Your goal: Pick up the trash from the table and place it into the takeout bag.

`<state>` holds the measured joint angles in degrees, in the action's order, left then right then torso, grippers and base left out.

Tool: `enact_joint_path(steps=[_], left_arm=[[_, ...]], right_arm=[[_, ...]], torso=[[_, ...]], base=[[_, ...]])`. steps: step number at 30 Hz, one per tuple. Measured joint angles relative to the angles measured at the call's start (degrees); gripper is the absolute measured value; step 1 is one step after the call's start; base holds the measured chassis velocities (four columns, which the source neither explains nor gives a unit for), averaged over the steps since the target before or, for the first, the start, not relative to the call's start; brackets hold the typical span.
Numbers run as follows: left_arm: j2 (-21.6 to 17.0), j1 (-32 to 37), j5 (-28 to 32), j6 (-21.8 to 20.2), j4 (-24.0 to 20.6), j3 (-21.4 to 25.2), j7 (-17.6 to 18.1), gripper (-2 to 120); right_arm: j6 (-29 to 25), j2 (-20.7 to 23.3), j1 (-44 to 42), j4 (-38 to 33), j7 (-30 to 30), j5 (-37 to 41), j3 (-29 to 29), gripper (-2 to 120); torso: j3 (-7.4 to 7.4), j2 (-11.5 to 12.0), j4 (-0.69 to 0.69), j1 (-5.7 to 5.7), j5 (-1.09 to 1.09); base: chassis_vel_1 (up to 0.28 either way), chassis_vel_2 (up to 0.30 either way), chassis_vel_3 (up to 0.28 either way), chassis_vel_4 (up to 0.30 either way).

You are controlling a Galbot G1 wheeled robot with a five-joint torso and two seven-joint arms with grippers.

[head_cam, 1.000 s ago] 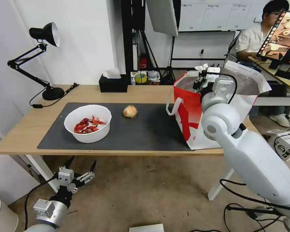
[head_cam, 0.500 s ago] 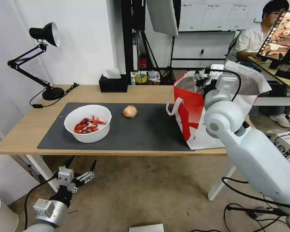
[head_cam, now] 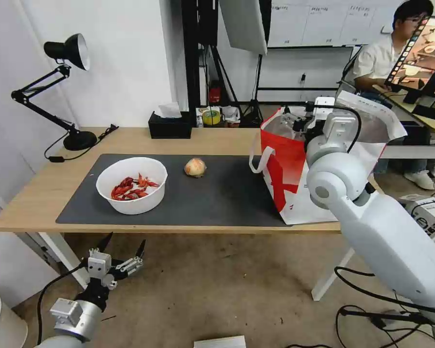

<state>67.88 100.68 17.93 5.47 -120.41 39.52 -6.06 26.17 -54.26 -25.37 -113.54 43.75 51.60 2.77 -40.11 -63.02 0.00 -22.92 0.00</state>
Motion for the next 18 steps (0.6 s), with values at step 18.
enact_joint_path(steps=[18], left_arm=[[0.21,-0.25,0.23,0.15,0.61,0.29,0.00,100]], right_arm=[[-8.84,2.30,-4.37,-5.12,-27.66,1.14,3.97,100]], torso=[[0.00,0.00,0.01,0.00,0.00]], base=[[0.000,0.000,0.000,0.000]])
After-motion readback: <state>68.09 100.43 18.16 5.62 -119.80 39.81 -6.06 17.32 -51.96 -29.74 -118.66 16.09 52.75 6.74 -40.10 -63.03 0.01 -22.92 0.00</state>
